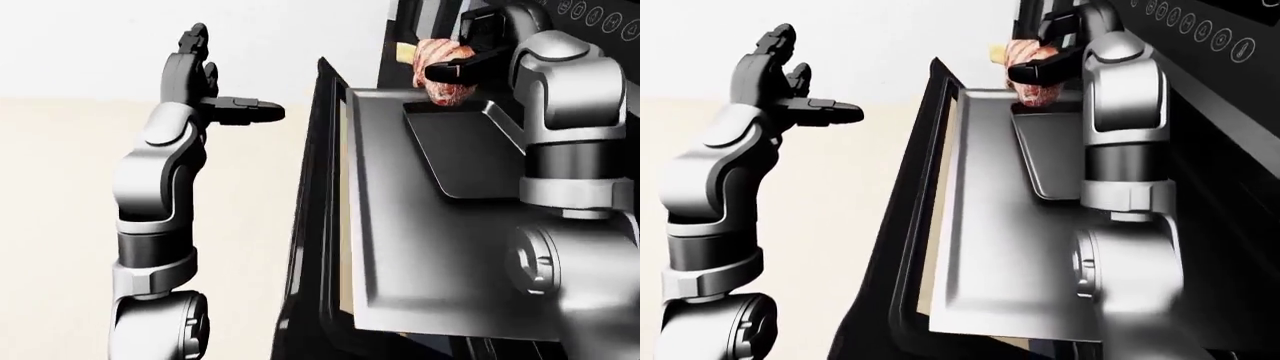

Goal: Place the steak on the top rack of the oven.

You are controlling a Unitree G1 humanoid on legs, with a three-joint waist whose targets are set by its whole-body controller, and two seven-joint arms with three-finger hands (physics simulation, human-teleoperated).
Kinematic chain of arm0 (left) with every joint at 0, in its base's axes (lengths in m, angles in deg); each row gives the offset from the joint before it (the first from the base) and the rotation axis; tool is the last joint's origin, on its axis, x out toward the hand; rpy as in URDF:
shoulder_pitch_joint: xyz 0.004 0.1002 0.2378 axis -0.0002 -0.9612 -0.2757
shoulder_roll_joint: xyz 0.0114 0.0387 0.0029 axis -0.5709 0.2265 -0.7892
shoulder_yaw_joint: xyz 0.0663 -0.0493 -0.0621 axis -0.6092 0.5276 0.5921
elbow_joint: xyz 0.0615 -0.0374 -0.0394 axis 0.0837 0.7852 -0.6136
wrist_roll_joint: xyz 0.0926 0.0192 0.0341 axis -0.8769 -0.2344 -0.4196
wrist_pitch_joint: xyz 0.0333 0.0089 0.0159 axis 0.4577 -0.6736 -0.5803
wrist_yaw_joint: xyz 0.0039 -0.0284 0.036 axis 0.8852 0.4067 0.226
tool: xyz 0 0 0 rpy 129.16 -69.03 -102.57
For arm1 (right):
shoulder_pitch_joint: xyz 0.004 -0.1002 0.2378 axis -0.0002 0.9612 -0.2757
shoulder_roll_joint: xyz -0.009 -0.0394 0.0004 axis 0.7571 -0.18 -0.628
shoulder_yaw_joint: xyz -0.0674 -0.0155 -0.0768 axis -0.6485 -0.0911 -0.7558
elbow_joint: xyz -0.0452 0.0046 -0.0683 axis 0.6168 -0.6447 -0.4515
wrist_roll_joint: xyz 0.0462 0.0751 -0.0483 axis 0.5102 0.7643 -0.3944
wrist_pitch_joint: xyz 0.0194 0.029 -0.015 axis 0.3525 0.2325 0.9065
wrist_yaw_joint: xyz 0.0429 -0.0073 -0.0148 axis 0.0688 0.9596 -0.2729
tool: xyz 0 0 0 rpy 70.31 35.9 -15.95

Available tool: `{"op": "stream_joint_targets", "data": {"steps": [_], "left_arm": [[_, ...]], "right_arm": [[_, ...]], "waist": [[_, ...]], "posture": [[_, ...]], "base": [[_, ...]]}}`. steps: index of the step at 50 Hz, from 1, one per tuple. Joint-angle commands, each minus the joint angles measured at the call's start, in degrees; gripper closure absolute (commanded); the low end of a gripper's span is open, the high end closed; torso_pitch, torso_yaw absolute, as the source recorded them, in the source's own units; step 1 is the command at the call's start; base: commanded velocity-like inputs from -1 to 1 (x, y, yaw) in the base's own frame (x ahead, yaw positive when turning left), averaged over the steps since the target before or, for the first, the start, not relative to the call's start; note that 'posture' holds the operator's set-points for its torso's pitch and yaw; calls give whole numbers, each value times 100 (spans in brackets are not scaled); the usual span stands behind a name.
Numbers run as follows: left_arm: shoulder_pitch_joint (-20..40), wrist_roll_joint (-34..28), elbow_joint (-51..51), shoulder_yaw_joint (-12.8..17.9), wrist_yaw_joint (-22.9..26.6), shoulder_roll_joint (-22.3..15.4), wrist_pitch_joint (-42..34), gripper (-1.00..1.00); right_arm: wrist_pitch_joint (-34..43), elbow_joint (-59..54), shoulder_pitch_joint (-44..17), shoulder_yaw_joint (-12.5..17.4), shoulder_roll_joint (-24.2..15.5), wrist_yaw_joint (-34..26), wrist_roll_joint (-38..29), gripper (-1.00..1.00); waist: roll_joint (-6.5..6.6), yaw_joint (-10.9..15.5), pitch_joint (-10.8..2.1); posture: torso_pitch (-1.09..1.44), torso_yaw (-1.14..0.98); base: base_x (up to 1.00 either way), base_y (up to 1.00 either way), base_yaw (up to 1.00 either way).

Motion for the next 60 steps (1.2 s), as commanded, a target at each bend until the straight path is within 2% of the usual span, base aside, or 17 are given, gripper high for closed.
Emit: {"op": "stream_joint_targets", "data": {"steps": [1, 8, 17, 24, 33, 41, 60], "left_arm": [[178, -16, -146, 58, -24, -67, 189, -100], [161, -11, -49, 69, -14, -76, 279, -100], [229, 30, -63, 75, -28, -106, 219, -100], [206, 37, -59, 72, -28, -105, 232, -100], [155, 49, -92, 79, -30, -107, 233, -100], [142, 50, -68, 76, -35, -98, 268, -100], [147, 44, -46, 62, -31, -82, 277, -100]], "right_arm": [[-482, -44, -342, 50, -124, 68, -88, 100], [-1088, -1307, -766, -54, -315, 127, -427, 100], [-1275, -1813, -859, -55, -514, 82, -858, 100], [-1463, -2092, -740, -142, -674, -102, -1393, 100], [-1319, -1975, -382, -248, -832, -837, -2181, 100], [-1579, -2278, -406, -214, -855, -905, -2697, 100], [-1643, -2327, -68, -51, -798, -767, -2690, 100]], "waist": [[-25, 3, -193], [-54, 4, -237], [-81, 37, -227], [-92, 49, -213], [-105, 46, -200], [-83, 34, -195], [-95, 35, -223]], "posture": [[0, 0], [0, 0], [0, 0], [0, 0], [0, 0], [0, 0], [0, 0]], "base": [[0, 0, 0], [0, 0, 0], [0, 0, 0], [0, 0, 0], [0, 0, 0], [0, 0, 0], [0, 0, 0]]}}
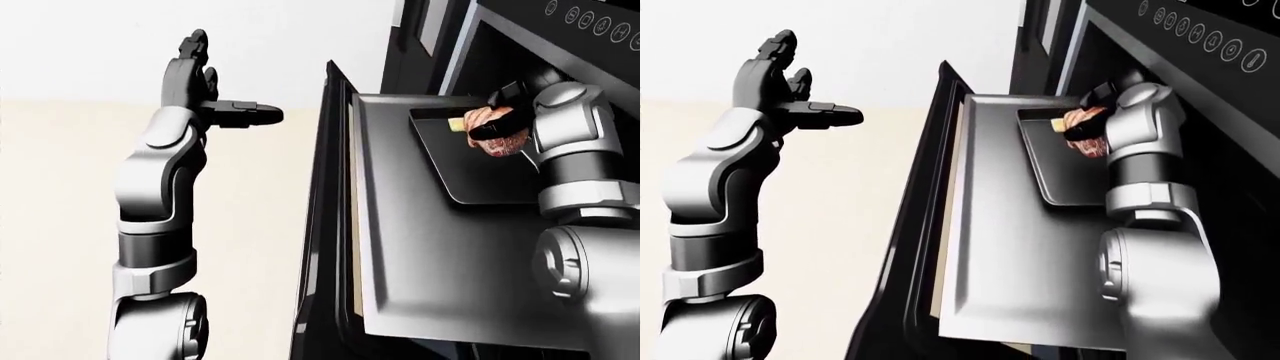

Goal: Place the steak on the top rack of the oven.

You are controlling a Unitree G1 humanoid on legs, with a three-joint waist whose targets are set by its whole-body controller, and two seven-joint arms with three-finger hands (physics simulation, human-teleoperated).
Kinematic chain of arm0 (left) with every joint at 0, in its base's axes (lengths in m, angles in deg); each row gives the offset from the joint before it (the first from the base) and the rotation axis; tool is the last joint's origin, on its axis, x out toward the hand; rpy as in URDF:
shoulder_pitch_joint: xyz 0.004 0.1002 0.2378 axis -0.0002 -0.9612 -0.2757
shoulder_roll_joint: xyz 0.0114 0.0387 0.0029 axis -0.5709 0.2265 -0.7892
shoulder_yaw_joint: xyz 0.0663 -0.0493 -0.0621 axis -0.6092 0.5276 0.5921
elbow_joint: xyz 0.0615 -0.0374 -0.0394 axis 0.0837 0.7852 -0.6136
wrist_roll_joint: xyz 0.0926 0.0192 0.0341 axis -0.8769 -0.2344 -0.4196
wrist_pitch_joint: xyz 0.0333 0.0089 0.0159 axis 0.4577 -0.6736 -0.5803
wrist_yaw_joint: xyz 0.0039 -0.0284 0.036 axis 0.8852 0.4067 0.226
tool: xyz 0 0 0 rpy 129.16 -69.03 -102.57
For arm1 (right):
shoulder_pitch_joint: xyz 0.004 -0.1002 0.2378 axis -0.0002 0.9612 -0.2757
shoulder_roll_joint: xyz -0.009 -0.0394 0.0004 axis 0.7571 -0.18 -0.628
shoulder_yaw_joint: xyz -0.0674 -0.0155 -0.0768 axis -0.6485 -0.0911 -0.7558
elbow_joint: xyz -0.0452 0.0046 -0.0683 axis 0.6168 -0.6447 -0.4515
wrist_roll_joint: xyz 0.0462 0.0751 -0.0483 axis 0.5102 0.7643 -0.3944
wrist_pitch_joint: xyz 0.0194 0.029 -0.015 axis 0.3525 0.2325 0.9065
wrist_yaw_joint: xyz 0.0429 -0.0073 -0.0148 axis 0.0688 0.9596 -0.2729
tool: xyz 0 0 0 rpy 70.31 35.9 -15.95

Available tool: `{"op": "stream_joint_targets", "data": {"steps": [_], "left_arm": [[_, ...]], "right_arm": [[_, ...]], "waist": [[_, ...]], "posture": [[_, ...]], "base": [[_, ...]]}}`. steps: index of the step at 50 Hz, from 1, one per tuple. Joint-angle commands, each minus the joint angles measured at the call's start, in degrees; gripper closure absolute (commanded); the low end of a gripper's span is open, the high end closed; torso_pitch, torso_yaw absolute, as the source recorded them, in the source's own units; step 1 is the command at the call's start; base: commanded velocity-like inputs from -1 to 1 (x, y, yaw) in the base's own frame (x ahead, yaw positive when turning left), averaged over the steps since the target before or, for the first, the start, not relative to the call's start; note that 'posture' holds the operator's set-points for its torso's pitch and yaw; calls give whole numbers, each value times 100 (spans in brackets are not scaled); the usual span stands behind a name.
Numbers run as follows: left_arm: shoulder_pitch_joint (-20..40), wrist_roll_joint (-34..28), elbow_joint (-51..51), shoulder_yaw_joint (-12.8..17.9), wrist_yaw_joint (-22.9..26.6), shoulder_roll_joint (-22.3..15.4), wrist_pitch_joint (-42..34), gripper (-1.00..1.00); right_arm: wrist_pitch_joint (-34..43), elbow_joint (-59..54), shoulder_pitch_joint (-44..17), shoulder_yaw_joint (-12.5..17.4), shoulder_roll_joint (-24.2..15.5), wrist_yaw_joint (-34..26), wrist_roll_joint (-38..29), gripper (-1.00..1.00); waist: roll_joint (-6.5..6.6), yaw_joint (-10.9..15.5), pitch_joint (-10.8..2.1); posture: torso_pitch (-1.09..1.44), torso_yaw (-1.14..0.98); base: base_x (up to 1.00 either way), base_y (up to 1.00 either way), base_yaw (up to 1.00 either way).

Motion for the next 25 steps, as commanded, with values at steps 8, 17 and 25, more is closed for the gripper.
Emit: {"op": "stream_joint_targets", "data": {"steps": [8, 17, 25], "left_arm": [[191, -3, -233, 66, -6, -71, 135, -100], [153, -2, -247, 62, -16, -58, 153, -100], [166, -8, -200, 51, -12, -45, 180, -100]], "right_arm": [[-137, 310, -184, 21, -95, 137, -23, 65], [-112, 378, -122, 34, -76, 128, 18, 7], [-102, 356, -126, 36, -71, 133, 48, -100]], "waist": [[-33, 2, -210], [-35, 5, -222], [-38, 8, -228]], "posture": [[0, 0], [0, 0], [0, 0]], "base": [[0, 0, 0], [0, 0, 0], [0, 0, 0]]}}
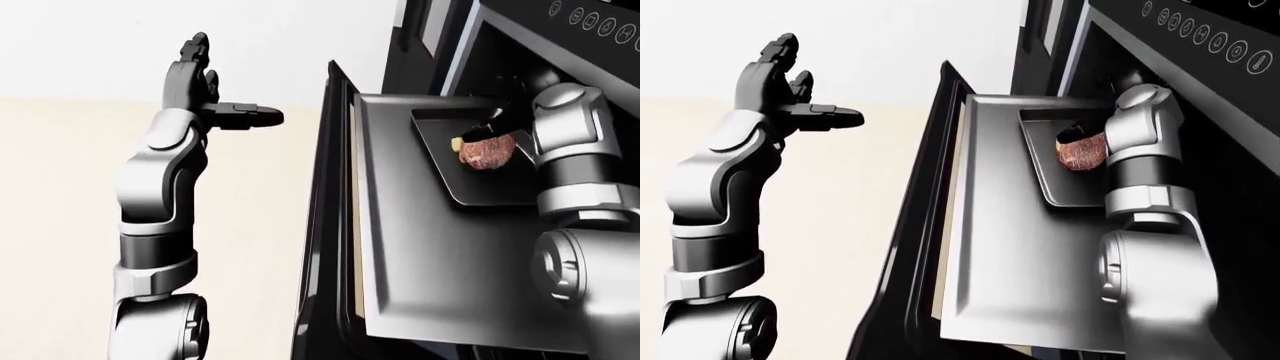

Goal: Place the steak on the top rack of the oven.

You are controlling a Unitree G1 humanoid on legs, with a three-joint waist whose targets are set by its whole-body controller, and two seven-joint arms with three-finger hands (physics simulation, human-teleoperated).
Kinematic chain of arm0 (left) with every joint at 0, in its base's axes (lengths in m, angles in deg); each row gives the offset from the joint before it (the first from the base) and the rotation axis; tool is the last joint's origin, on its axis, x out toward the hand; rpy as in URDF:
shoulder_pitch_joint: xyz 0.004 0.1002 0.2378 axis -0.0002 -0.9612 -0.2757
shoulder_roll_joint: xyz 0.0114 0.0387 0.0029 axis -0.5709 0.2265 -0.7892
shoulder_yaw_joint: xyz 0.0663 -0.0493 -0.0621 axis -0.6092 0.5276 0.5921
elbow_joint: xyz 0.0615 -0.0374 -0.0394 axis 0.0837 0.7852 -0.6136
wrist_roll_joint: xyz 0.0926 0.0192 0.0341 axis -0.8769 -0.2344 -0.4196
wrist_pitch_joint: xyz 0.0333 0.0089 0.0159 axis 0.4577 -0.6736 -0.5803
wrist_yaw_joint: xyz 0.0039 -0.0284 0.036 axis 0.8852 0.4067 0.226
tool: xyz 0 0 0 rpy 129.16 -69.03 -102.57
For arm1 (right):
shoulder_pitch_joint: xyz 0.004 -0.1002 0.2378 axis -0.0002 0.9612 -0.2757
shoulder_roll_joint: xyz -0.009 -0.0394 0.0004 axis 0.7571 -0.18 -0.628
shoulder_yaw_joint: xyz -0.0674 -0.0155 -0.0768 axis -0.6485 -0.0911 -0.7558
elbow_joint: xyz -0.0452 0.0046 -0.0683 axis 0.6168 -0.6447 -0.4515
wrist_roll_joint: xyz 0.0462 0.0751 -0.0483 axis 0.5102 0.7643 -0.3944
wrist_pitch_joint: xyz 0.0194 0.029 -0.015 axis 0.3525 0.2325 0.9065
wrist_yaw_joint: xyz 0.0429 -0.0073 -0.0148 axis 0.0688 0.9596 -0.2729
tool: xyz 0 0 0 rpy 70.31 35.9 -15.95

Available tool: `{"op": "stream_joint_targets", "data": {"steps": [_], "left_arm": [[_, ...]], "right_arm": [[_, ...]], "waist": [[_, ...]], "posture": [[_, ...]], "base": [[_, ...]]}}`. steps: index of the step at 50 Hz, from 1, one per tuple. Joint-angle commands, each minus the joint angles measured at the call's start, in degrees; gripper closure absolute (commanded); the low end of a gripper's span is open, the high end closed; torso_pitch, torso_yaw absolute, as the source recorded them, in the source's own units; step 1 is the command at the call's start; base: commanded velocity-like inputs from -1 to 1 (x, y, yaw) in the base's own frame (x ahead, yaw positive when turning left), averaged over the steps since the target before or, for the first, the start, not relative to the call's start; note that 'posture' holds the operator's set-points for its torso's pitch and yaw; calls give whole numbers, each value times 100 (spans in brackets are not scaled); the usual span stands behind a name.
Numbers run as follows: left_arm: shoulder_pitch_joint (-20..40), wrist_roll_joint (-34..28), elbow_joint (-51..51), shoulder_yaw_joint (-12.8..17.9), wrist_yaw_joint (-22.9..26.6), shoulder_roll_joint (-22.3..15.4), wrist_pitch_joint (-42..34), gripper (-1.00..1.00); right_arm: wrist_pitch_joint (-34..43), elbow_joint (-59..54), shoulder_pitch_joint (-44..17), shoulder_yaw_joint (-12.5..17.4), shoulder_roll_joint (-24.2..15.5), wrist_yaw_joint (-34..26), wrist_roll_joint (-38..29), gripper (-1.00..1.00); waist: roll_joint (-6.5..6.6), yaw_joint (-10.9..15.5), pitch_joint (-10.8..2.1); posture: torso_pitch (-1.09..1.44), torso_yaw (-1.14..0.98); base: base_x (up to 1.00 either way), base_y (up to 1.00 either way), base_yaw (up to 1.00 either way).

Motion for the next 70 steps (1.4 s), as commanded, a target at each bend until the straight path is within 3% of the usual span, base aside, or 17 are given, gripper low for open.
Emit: {"op": "stream_joint_targets", "data": {"steps": [1, 17, 26, 35, 44, 51, 55, 60, 70], "left_arm": [[205, -10, -195, 52, 1, -70, 195, -100], [364, -27, -141, 35, 3, -89, 126, -100], [444, -92, -14, 27, 49, -138, 155, -100], [928, -310, 638, 21, 151, -330, 285, -100], [1097, -408, 777, 48, 175, -392, 230, -100], [1392, -396, 984, 121, 45, -471, 271, -100], [1496, -347, 956, 117, -46, -496, 234, -100], [1710, -148, 1027, 237, -245, -538, 627, -100], [1477, 87, 971, 213, -525, -528, 1376, -100]], "right_arm": [[-116, 198, -214, 13, -93, 100, -54, -100], [145, 481, -680, 5, 83, -175, 54, -100], [826, 992, -863, 224, 443, -206, 986, -100], [1697, 2330, -702, 120, 931, -34, 1889, -100], [1938, 2824, -618, 126, 1257, 396, 2588, -100], [1761, 3109, -917, -20, 1367, 693, 2970, -100], [1471, 3162, -1077, -332, 1265, 549, 2768, -100], [1095, 3178, -1262, -189, 1366, 559, 2711, -100], [-75, 2982, -1267, -122, 1312, 752, 2573, -100]], "waist": [[-21, 0, -182], [-10, -5, -168], [-1, -12, -153], [14, 0, -133], [39, -7, -132], [66, -18, -127], [75, -28, -101], [76, -40, -79], [96, -49, -71]], "posture": [[0, 0], [0, 0], [0, 0], [0, 0], [0, 0], [0, 0], [0, 0], [0, 0], [0, 0]], "base": [[0, 0, 0], [0, 0, 0], [0, 0, 0], [0, 0, 0], [0, 0, 0], [0, 0, 0], [0, 0, 0], [0, 0, 0], [0, 0, 0]]}}
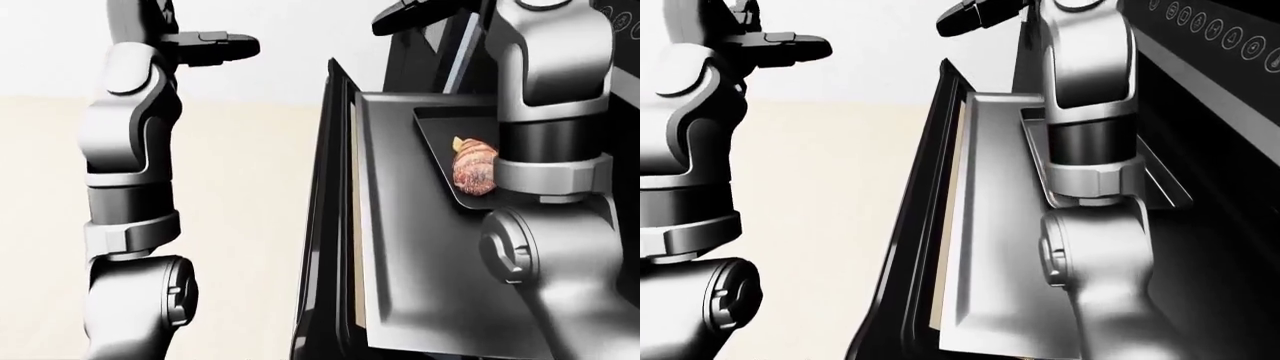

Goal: Place the steak on the top rack of the oven.

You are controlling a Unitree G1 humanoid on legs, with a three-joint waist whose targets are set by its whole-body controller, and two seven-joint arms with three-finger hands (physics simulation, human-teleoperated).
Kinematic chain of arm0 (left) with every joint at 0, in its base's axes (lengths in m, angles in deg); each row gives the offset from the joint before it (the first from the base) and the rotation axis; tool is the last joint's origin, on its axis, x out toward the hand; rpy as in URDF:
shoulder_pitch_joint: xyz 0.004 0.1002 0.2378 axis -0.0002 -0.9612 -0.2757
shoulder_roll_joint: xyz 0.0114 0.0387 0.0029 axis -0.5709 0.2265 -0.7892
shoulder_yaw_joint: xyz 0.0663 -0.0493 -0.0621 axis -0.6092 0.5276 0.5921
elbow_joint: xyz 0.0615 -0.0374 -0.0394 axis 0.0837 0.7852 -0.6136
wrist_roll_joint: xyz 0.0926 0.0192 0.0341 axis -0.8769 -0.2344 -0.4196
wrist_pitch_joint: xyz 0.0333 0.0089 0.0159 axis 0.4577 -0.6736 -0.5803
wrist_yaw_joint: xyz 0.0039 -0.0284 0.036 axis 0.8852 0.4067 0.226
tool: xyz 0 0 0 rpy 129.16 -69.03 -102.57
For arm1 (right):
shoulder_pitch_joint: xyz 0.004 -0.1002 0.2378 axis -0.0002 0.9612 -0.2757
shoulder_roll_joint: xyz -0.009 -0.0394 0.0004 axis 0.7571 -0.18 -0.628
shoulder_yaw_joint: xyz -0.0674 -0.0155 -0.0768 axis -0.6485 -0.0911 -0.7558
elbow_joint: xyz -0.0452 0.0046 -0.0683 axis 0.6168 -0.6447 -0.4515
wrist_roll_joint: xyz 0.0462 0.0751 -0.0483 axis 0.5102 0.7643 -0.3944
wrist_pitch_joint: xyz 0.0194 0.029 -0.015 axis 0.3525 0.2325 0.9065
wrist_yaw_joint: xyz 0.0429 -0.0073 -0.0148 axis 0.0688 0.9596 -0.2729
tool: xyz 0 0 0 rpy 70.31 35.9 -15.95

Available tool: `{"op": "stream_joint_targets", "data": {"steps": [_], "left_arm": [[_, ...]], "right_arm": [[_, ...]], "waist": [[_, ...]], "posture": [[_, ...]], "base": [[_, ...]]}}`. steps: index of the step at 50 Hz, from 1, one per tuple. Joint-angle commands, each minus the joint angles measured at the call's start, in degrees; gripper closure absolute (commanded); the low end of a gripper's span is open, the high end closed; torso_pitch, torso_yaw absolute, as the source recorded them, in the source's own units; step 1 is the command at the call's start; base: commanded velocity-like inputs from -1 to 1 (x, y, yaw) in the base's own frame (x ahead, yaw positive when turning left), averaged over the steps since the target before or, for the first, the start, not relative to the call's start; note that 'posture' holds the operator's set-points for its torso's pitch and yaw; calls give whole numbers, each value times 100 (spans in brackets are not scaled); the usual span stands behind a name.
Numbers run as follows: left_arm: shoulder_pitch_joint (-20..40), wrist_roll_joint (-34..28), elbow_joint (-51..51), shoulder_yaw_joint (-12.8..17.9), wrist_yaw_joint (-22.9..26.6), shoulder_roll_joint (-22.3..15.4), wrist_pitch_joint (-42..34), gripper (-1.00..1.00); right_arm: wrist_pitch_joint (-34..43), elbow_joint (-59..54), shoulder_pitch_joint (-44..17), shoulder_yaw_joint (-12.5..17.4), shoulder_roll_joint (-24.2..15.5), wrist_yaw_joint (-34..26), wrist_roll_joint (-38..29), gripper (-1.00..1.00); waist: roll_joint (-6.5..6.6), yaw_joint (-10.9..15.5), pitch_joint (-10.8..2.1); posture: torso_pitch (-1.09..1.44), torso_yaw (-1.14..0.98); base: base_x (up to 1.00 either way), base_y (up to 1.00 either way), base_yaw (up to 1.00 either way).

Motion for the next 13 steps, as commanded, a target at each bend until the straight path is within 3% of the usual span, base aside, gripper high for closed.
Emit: {"op": "stream_joint_targets", "data": {"steps": [1, 13], "left_arm": [[209, 29, -166, 32, -68, -71, 371, -100], [138, 41, -282, 17, -128, -115, 1005, -100]], "right_arm": [[-343, 117, -180, 50, -59, 91, -15, -100], [-1438, -42, -109, 75, -170, 299, -23, -100]], "waist": [[13, -3, -187], [5, -13, -175]], "posture": [[0, 0], [0, 0]], "base": [[0, 0, 0], [0, 0, 0]]}}
